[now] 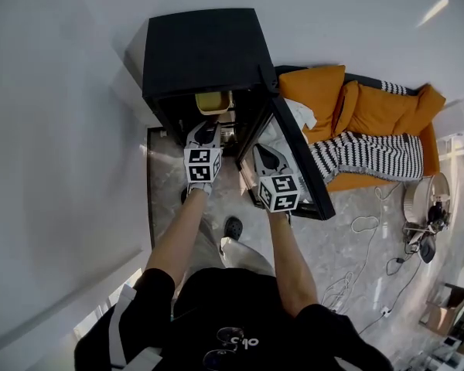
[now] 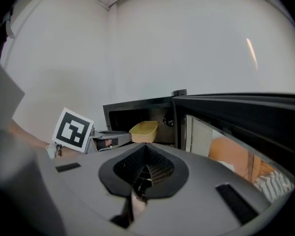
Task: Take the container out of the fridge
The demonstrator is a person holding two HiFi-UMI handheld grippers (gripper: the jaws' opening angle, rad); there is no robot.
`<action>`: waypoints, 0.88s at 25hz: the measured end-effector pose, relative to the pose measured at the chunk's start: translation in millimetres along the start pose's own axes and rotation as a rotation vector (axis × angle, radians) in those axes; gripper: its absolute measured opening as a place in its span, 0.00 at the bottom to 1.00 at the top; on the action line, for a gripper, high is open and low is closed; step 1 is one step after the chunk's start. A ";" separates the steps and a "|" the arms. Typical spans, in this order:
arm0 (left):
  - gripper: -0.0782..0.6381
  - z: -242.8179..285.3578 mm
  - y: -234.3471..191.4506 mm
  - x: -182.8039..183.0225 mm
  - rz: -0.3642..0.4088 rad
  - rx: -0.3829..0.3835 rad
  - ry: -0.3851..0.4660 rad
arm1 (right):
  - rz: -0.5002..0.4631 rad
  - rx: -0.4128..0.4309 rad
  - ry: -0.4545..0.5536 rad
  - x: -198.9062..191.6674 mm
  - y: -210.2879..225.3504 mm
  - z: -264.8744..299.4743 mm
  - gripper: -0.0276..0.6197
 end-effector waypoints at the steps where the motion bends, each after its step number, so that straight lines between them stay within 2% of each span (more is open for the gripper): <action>1: 0.26 3.3 -0.3 -0.9 0.003 0.009 0.001 | 0.003 -0.002 0.001 -0.3 1.6 0.7 0.05; 5: 0.39 16.5 -2.4 -7.8 0.015 0.052 0.002 | 0.006 -0.001 -0.001 -3.3 4.2 1.5 0.05; 7: 0.50 22.8 -4.0 -10.9 0.017 0.070 0.012 | -0.001 0.006 -0.006 -5.5 3.4 0.2 0.05; 8: 0.56 26.1 -4.9 -11.8 0.013 0.074 0.018 | -0.005 0.010 -0.010 -7.1 3.3 -0.3 0.05; 11: 0.65 37.4 -9.2 -14.5 -0.007 0.073 0.013 | -0.023 0.021 -0.019 -12.1 4.1 -0.9 0.05; 22: 0.77 71.8 -23.5 -18.4 0.015 0.103 0.054 | -0.030 0.034 -0.038 -32.1 5.0 4.9 0.05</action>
Point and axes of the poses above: the fingertips, and each gripper's own axes: z forward along the fingers, y to its right, x out of its top, the point moved 10 cm from there along -z, backward along the fingers, and after that the axes turned 13 degrees about -z, right-handed, at the moved point
